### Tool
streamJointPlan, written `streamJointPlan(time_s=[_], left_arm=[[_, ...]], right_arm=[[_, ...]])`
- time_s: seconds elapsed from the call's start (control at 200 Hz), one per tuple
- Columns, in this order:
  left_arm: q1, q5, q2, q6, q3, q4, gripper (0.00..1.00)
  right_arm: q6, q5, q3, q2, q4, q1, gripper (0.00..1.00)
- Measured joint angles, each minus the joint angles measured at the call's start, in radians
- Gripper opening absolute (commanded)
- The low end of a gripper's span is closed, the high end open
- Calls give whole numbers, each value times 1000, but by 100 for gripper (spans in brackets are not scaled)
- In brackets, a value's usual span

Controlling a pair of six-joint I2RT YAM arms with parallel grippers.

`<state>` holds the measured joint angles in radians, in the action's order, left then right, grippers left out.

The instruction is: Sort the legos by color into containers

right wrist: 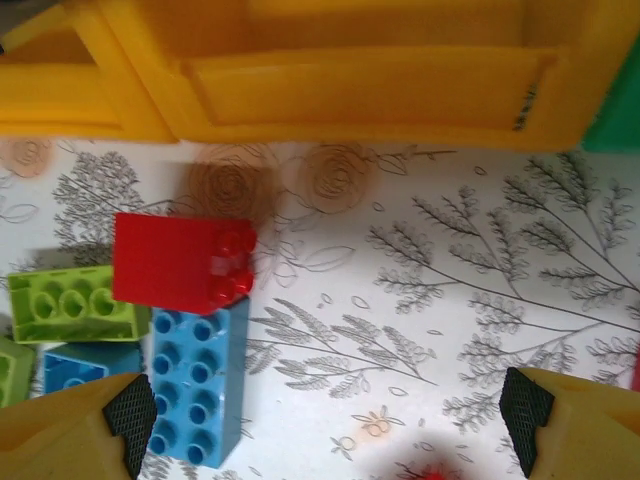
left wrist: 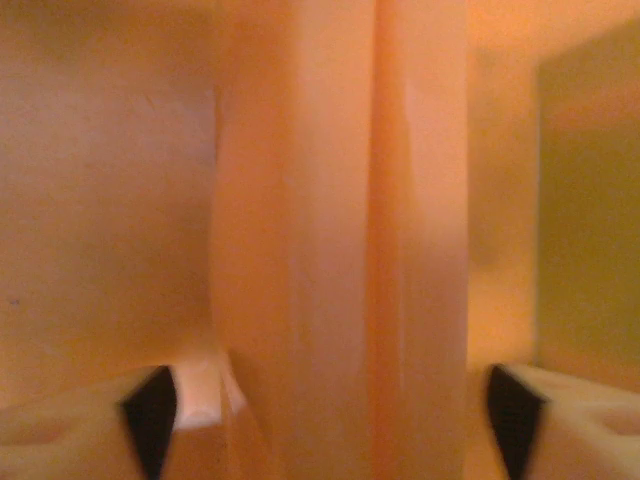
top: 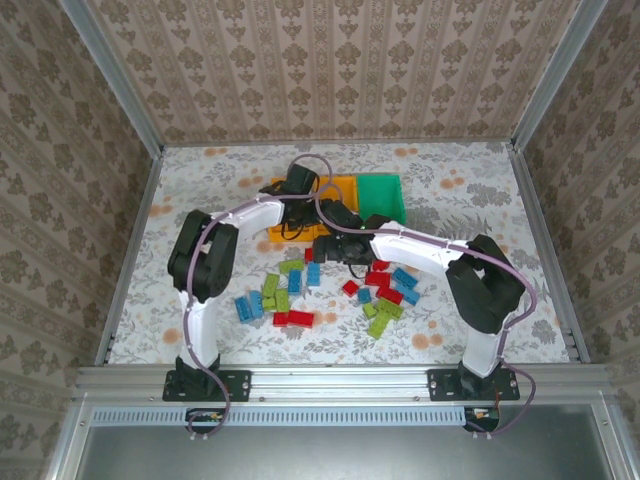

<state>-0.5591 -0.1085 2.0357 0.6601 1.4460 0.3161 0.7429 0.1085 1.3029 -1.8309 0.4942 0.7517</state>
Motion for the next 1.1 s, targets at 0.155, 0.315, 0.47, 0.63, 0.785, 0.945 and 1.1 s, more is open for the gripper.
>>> streamJointPlan(time_s=[0.155,0.315,0.47,0.63,0.785,0.945,1.1], left_arm=[[19,11,-116,6,-57,5,100],[76,18,-272,6,-116,-10,100],[172,18,-403,5,-214,-23,100],[277,24,-494,-18,-344,-19,100],[335,27,-589,-43,-477,-9,100],[368,27,-654,-65,-549,-7,100],[378,27,-679,-78,-590,-11,100]], right_arm=[[6,0,45,-47,-14,19,91],[9,0,73,-82,-20,32,90],[-5,0,145,-150,-18,39,89],[-17,1,223,-224,7,39,85],[-37,7,299,-288,60,39,78],[-48,13,352,-333,115,39,68],[-59,19,359,-345,151,39,51]])
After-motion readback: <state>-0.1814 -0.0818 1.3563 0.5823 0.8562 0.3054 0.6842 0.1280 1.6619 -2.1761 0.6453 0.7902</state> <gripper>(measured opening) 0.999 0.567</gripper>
